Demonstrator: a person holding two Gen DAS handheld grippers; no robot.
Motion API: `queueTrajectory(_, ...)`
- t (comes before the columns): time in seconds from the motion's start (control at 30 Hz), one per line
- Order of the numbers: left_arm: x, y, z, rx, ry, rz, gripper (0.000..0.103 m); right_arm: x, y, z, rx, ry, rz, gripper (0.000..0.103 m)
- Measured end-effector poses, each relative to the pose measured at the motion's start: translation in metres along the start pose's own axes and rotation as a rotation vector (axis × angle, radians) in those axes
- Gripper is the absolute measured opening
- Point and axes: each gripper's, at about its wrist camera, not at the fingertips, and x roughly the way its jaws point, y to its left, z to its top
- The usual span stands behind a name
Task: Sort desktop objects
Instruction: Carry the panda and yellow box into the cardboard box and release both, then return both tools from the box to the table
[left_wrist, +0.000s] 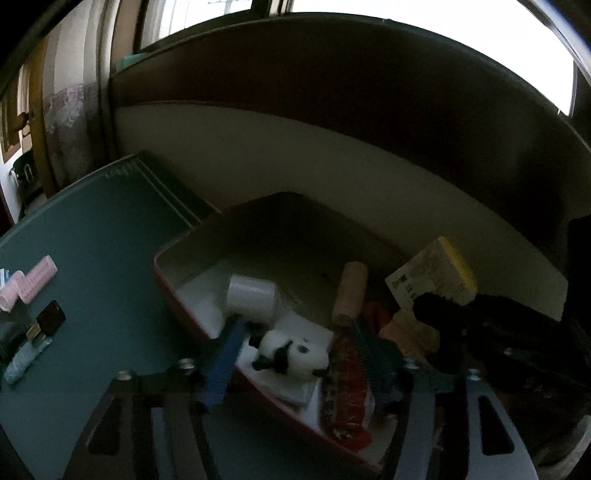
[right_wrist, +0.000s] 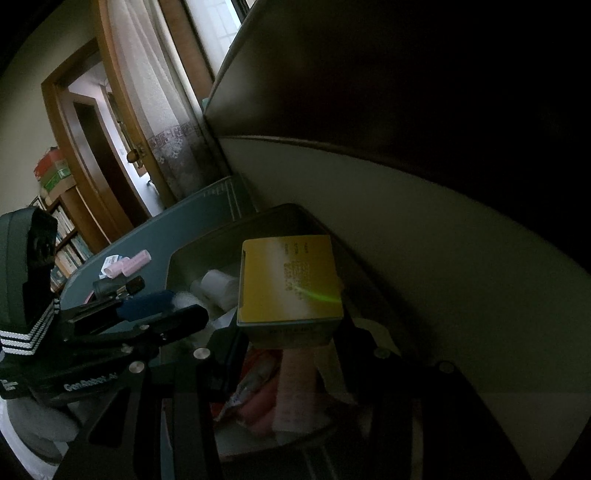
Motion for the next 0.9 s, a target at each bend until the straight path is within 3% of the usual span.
queueTrajectory(0.43,-0.033,0.007,-0.012,-0.051,-0.053,0.024,0.071,0.004,0.008,0.0,-0.017,0.018,0.004,0.05)
queueTrajectory(0.9,-0.053,0.045,-0.022,-0.149,-0.073,0.082,0.071,0.017,0.024,0.006,-0.044,0.027,-0.009,0.05)
